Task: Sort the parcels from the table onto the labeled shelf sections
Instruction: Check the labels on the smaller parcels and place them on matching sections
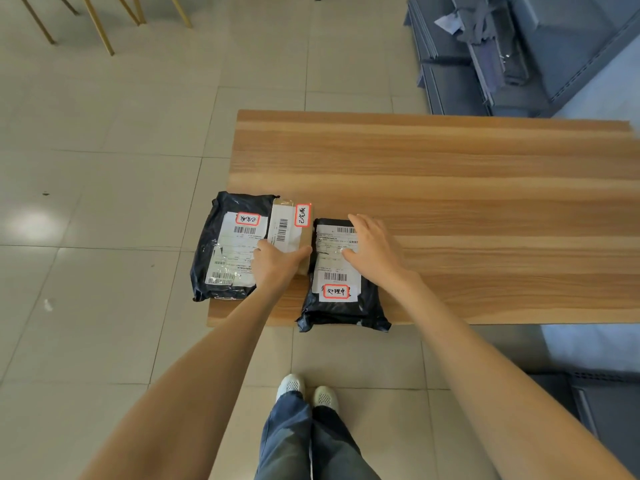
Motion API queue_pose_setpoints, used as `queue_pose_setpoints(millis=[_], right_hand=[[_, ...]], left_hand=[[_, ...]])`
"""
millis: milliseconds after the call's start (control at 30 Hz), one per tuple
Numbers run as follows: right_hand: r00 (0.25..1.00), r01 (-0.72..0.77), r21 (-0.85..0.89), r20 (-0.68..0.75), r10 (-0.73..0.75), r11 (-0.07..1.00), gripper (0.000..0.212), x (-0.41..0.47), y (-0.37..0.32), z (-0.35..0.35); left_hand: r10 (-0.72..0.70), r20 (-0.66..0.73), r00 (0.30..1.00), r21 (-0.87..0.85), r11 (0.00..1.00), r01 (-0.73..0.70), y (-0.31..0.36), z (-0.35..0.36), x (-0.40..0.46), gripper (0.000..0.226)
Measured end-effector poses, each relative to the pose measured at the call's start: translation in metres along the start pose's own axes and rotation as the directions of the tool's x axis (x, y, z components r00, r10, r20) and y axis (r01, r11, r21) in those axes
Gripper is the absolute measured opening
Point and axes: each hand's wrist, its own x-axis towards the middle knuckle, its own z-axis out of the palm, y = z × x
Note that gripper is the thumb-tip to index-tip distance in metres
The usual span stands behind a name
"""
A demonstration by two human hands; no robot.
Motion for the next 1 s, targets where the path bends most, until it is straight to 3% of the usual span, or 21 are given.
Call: queue_pose_setpoints(millis=[233, 333, 400, 500, 667, 733, 867, 1000], right_hand=[[0.999, -0.017, 0.135, -0.047, 0.023, 0.991, 0.069, 0.005, 0.0, -0.032], [0.993, 0.0, 0.222, -0.117, 0.026, 0.975, 0.066, 0.007, -0.002, -0.053], [0.99, -0.008, 0.373, -0.125, 0.059, 0.928, 0.065, 0.005, -0.006, -0.068], [0.987, -0.052, 0.669, -0.079, 0.141, 0.741, 0.07, 0.003, -0.012, -0.087], [0.985, -0.175, 0.899, 0.155, 0.082, 0.401, 0.106, 0.002, -0.023, -0.095], [0.978, -0.204, 0.94, 0.205, 0.025, 0.275, 0.083, 0.0, -0.024, -0.09], [0.977, -0.212, 0.942, 0.208, 0.043, 0.261, 0.051, -0.005, -0.025, -0.079], [0.98, -0.188, 0.962, 0.17, 0.108, 0.198, 0.04, -0.007, -0.023, -0.078]], left_hand=[[0.308, 0.133, 0.942, 0.104, 0.941, -0.323, 0.045, -0.051, 0.002, 0.084], [0.453, 0.22, 0.864, 0.235, 0.835, -0.497, 0.066, -0.083, 0.002, 0.081], [0.533, 0.292, 0.794, 0.336, 0.72, -0.607, 0.08, -0.102, 0.002, 0.081], [0.58, 0.367, 0.727, 0.391, 0.613, -0.687, 0.1, -0.131, -0.006, 0.086], [0.615, 0.481, 0.625, 0.396, 0.483, -0.781, 0.124, -0.153, -0.029, 0.08], [0.614, 0.514, 0.6, 0.402, 0.446, -0.8, 0.127, -0.154, -0.036, 0.08], [0.598, 0.546, 0.586, 0.381, 0.445, -0.81, 0.123, -0.153, -0.038, 0.089], [0.625, 0.492, 0.606, 0.153, 0.623, -0.767, 0.116, -0.154, -0.038, 0.119]])
